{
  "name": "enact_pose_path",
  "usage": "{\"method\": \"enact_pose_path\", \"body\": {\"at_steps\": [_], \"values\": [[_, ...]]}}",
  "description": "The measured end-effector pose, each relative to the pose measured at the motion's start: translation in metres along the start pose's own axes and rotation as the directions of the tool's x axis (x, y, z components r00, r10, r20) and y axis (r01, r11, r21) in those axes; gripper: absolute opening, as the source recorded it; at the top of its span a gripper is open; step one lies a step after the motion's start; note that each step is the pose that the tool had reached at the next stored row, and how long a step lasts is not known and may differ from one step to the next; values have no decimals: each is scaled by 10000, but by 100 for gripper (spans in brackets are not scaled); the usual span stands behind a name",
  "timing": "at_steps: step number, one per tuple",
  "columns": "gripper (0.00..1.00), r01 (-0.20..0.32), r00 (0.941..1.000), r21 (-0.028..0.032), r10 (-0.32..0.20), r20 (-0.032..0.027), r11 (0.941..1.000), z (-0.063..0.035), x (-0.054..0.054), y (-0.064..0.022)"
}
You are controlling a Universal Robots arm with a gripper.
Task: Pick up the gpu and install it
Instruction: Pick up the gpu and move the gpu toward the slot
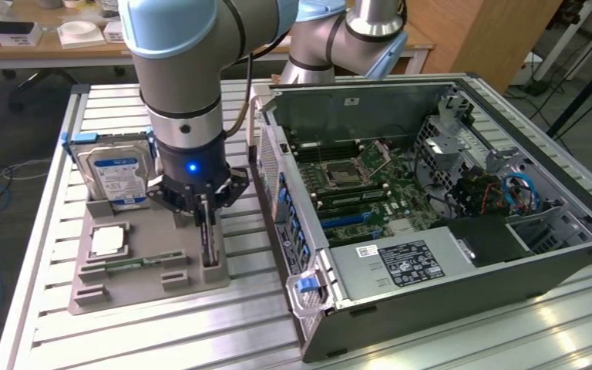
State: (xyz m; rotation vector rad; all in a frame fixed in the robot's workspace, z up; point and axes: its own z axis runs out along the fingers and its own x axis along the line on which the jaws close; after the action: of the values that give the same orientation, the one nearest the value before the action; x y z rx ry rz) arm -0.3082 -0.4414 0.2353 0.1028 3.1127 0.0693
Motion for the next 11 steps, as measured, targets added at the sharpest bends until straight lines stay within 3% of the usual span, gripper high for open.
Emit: {"method": "enact_pose_path", "body": {"at_steps": [11], "values": [[26,0,10000,-1,0,0,10000,0,-4,0]]}}
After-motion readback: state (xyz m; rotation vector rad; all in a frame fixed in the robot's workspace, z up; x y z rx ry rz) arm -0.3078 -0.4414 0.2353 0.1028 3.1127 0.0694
